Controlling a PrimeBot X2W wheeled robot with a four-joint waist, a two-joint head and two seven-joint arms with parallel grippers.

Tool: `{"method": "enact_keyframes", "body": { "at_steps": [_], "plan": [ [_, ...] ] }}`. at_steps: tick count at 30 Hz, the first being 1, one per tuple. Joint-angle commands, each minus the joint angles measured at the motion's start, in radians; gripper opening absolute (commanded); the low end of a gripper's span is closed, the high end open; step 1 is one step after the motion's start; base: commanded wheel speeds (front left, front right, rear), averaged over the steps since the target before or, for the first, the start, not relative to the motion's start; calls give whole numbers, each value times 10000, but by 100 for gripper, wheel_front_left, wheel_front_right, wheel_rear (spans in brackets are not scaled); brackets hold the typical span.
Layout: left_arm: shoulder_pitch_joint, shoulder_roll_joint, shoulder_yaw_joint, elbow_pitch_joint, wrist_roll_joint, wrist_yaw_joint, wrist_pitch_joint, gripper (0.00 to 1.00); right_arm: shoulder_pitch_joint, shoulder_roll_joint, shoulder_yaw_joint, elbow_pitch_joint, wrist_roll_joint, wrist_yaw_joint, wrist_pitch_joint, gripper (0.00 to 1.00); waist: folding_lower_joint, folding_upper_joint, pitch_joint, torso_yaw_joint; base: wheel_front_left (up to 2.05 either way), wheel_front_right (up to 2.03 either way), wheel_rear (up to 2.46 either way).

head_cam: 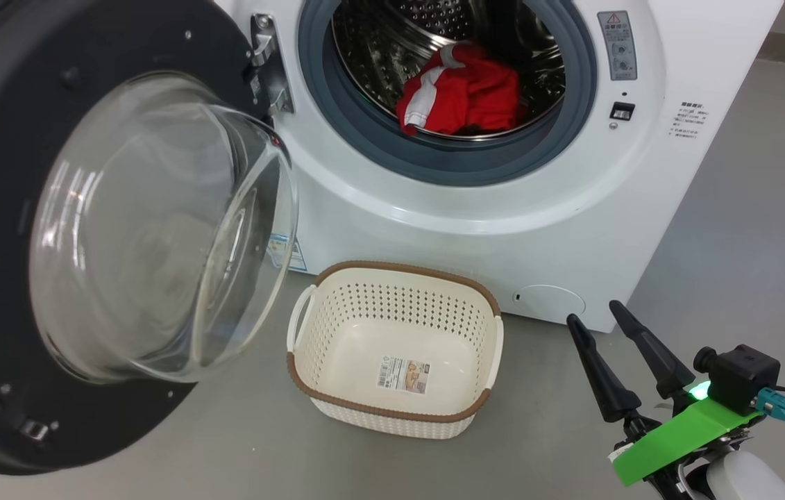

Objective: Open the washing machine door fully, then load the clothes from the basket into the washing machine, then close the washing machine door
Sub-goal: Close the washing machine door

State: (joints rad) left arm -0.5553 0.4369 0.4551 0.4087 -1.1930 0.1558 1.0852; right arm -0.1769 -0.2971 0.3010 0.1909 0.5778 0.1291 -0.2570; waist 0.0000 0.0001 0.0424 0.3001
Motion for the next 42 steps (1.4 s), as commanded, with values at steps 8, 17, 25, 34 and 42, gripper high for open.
{"method": "enact_keyframes", "body": {
  "at_steps": [8, 17, 25, 34, 42],
  "plan": [
    [466, -131, -94, -1660, -462, 300, 794, 0, 85, -31, 184, -199, 82, 16, -48, 100, 0, -1, -116, -38, 0, 0, 0],
    [768, -430, -252, -2630, -568, 493, 1049, 0, 64, 5, 140, -200, 83, 16, -48, 100, 0, -1, -67, -54, 0, 0, 0],
    [819, -509, -95, -2839, -491, 349, 681, 0, 84, 17, 82, -207, 94, 16, -48, 100, 0, -1, -12, -26, 0, 0, 0],
    [715, -524, 89, -2727, -367, -49, 121, 0, 64, 29, 50, -231, 82, 16, -48, 100, 0, -1, 38, 78, 0, 0, 0],
    [520, -472, 312, -2437, -128, -632, -705, 0, 67, 35, 31, -238, 74, 16, -48, 100, 0, -1, 63, 134, 0, 0, 0]
  ]
}}
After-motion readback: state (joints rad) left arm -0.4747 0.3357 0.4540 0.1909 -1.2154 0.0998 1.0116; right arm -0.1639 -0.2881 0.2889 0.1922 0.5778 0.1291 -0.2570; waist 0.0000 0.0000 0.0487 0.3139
